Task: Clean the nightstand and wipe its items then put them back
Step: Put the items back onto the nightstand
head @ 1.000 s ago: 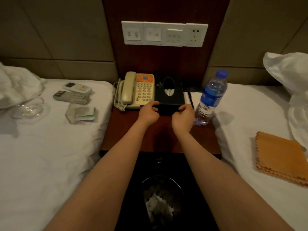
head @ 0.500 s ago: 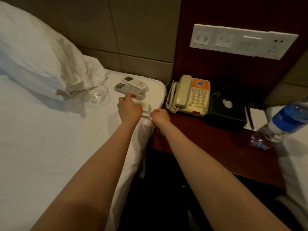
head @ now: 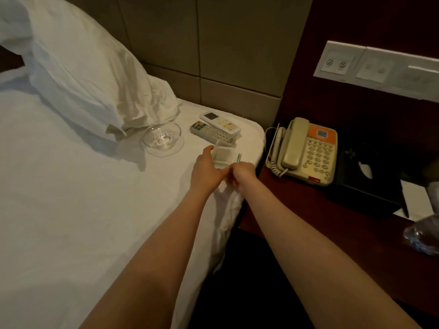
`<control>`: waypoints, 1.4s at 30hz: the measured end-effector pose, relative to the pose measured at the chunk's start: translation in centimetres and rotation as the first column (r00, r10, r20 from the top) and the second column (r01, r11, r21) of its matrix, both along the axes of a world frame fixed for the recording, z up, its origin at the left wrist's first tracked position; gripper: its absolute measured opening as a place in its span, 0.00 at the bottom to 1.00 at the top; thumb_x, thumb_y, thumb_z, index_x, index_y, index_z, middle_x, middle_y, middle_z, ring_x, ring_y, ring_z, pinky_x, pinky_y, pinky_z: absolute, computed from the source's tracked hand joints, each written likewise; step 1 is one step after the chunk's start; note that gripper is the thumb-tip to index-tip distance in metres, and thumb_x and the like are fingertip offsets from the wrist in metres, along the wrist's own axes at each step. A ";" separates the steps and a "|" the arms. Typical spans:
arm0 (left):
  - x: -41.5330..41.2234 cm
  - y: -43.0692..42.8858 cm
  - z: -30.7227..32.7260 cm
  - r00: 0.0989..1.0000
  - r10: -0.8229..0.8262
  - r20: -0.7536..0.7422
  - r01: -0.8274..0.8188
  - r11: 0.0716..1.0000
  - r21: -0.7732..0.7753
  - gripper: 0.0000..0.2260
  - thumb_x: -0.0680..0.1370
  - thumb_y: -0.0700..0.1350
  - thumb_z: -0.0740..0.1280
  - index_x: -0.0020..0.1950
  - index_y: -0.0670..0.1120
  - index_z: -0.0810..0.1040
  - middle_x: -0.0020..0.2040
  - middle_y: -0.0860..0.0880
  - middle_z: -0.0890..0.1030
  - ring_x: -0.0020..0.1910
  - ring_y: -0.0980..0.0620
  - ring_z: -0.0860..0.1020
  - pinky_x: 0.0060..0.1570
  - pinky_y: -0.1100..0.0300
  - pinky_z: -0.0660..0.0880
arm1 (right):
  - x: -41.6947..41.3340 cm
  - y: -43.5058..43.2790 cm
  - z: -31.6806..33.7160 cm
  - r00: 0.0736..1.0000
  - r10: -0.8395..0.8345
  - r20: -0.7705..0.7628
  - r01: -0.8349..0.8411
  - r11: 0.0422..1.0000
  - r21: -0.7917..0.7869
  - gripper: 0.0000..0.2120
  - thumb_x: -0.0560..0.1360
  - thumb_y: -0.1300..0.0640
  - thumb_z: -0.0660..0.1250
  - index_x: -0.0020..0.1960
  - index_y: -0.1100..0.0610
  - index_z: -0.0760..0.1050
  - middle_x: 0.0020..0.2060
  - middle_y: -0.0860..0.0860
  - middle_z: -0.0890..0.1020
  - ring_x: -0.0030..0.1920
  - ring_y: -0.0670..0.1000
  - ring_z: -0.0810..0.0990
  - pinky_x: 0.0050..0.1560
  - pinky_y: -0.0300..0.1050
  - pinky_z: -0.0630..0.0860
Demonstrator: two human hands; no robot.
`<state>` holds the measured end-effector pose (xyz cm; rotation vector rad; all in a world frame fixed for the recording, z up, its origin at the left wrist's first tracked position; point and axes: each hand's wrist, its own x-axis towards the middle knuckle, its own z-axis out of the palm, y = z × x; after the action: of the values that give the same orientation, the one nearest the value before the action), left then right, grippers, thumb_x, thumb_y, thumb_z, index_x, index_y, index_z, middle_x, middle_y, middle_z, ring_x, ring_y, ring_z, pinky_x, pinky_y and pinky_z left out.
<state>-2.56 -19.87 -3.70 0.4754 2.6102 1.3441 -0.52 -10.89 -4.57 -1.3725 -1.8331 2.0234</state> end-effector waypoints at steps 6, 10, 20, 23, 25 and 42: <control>-0.6 -0.3 0.6 0.989 0.124 0.075 -0.131 0.986 0.101 0.26 0.73 0.48 0.69 0.69 0.45 0.69 0.62 0.45 0.77 0.61 0.47 0.75 0.56 0.61 0.68 | -0.3 0.3 1.2 0.995 0.104 0.004 -0.103 0.980 0.169 0.11 0.74 0.63 0.59 0.34 0.58 0.71 0.34 0.57 0.78 0.37 0.56 0.76 0.39 0.49 0.74; -2.1 -0.8 0.9 0.924 0.212 0.317 -0.292 0.928 0.232 0.15 0.75 0.53 0.66 0.55 0.45 0.79 0.58 0.43 0.79 0.59 0.44 0.77 0.63 0.52 0.72 | -0.2 0.1 3.2 0.974 0.210 -0.081 -0.156 0.891 0.427 0.13 0.77 0.47 0.62 0.39 0.55 0.75 0.33 0.48 0.77 0.36 0.47 0.74 0.39 0.42 0.70; -4.9 -3.8 2.1 0.786 -0.121 0.607 -0.125 0.929 0.348 0.18 0.78 0.54 0.54 0.47 0.42 0.75 0.41 0.45 0.75 0.34 0.52 0.72 0.33 0.62 0.70 | -1.1 1.2 3.0 0.828 0.517 -0.216 -0.477 0.853 0.211 0.42 0.68 0.77 0.63 0.74 0.47 0.56 0.71 0.53 0.64 0.68 0.57 0.68 0.50 0.46 0.76; -5.1 -4.7 2.6 0.746 -0.166 0.645 -0.104 0.928 0.359 0.17 0.79 0.55 0.53 0.43 0.44 0.73 0.35 0.48 0.73 0.26 0.56 0.74 0.25 0.69 0.70 | -1.3 1.3 2.6 0.796 0.555 -0.242 -0.526 0.832 0.178 0.38 0.66 0.75 0.70 0.70 0.50 0.64 0.66 0.53 0.69 0.64 0.57 0.72 0.55 0.53 0.78; -5.3 -4.8 2.7 0.743 -0.150 0.652 -0.135 0.921 0.366 0.19 0.80 0.56 0.51 0.46 0.45 0.74 0.38 0.47 0.76 0.32 0.55 0.77 0.29 0.66 0.74 | -1.6 1.1 2.3 0.803 0.549 -0.233 -0.503 0.833 0.231 0.33 0.64 0.71 0.74 0.64 0.55 0.68 0.60 0.52 0.72 0.63 0.54 0.73 0.56 0.50 0.77; -10.2 -6.1 0.3 0.631 0.233 0.740 -0.692 0.600 0.402 0.19 0.82 0.43 0.57 0.71 0.37 0.62 0.57 0.39 0.75 0.49 0.43 0.81 0.51 0.51 0.78 | -0.4 3.7 0.5 0.915 0.347 -0.205 -0.241 0.878 0.413 0.34 0.60 0.68 0.79 0.62 0.61 0.69 0.59 0.52 0.75 0.58 0.47 0.71 0.58 0.40 0.72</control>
<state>-12.79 -25.99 -3.41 -0.6476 1.6635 2.1444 -0.90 -7.23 -4.09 -0.7041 -2.2516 1.7259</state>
